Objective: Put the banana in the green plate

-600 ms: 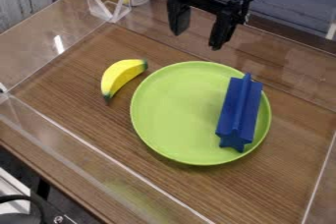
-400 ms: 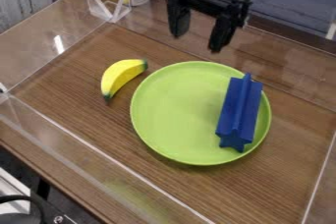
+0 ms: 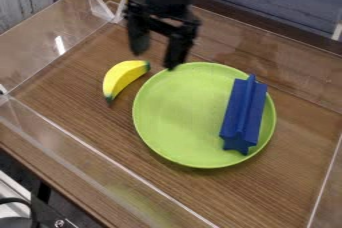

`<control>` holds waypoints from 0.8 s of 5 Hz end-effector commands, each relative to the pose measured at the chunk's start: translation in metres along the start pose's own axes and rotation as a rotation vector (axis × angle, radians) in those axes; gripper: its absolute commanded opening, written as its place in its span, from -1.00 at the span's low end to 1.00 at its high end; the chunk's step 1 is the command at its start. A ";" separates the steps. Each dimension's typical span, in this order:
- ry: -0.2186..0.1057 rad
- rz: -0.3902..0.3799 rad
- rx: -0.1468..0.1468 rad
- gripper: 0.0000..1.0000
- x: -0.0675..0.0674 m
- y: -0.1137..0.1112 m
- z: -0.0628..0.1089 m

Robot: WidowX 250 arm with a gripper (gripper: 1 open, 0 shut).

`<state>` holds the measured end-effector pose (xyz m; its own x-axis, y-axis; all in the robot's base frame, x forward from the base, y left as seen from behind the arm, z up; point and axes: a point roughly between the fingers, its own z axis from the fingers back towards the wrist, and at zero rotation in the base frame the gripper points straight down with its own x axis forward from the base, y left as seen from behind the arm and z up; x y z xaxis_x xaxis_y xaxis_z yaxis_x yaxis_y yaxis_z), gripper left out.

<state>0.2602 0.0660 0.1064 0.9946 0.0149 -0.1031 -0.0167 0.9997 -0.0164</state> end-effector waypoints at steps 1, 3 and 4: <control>-0.068 -0.001 0.013 1.00 -0.004 0.031 0.008; -0.077 -0.018 -0.022 1.00 0.003 0.053 -0.027; -0.084 -0.027 -0.036 1.00 0.011 0.053 -0.045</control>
<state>0.2625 0.1142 0.0509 0.9985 -0.0174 -0.0513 0.0138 0.9975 -0.0690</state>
